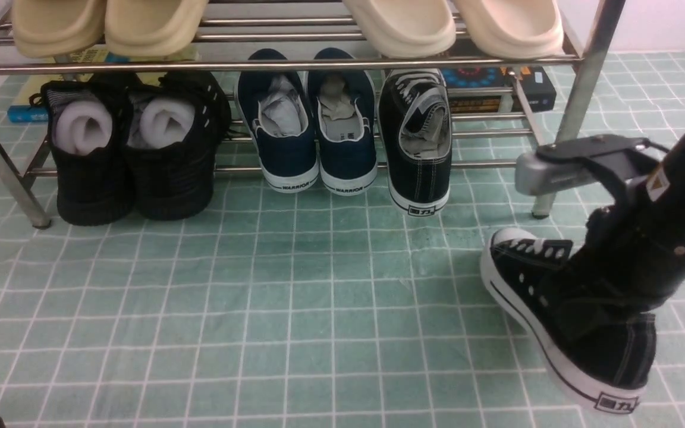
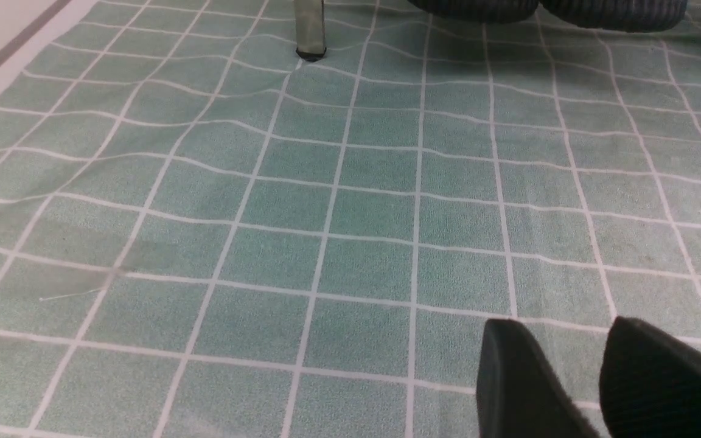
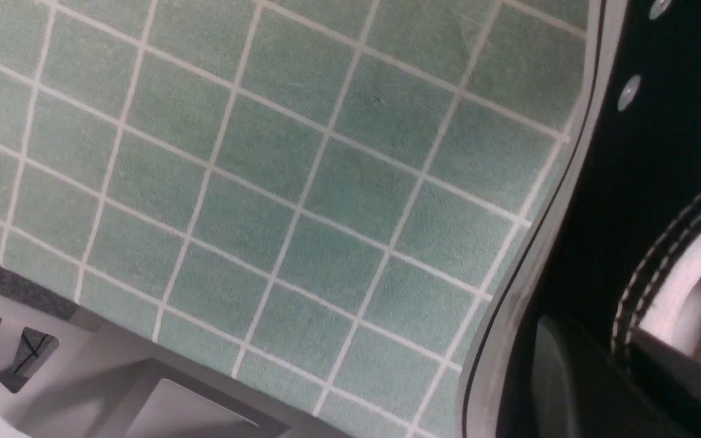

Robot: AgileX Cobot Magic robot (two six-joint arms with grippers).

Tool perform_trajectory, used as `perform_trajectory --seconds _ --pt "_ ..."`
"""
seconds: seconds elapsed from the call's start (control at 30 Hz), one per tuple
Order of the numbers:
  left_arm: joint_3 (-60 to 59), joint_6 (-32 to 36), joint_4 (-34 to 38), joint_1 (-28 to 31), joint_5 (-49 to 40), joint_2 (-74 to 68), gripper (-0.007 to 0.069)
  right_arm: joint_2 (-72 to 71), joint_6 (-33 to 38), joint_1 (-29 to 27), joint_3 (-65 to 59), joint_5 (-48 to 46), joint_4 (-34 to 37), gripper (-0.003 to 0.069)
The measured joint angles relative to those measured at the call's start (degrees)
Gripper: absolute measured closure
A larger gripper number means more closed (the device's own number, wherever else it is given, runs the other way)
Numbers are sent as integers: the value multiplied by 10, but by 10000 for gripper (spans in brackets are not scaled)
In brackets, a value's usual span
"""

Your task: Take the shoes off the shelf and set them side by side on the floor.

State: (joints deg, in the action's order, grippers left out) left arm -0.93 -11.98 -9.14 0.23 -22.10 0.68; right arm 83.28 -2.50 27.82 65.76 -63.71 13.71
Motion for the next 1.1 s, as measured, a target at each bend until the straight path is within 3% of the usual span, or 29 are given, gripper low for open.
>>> perform_trajectory --seconds 0.3,0.47,1.1 --pt "0 0 0 0 0 0 383 12 -16 12 -2 46 -12 638" --pt "0 0 0 0 0 0 383 13 -76 12 -2 55 -52 638" --pt "0 0 0 0 0 0 383 66 -87 29 -1 103 -16 636"
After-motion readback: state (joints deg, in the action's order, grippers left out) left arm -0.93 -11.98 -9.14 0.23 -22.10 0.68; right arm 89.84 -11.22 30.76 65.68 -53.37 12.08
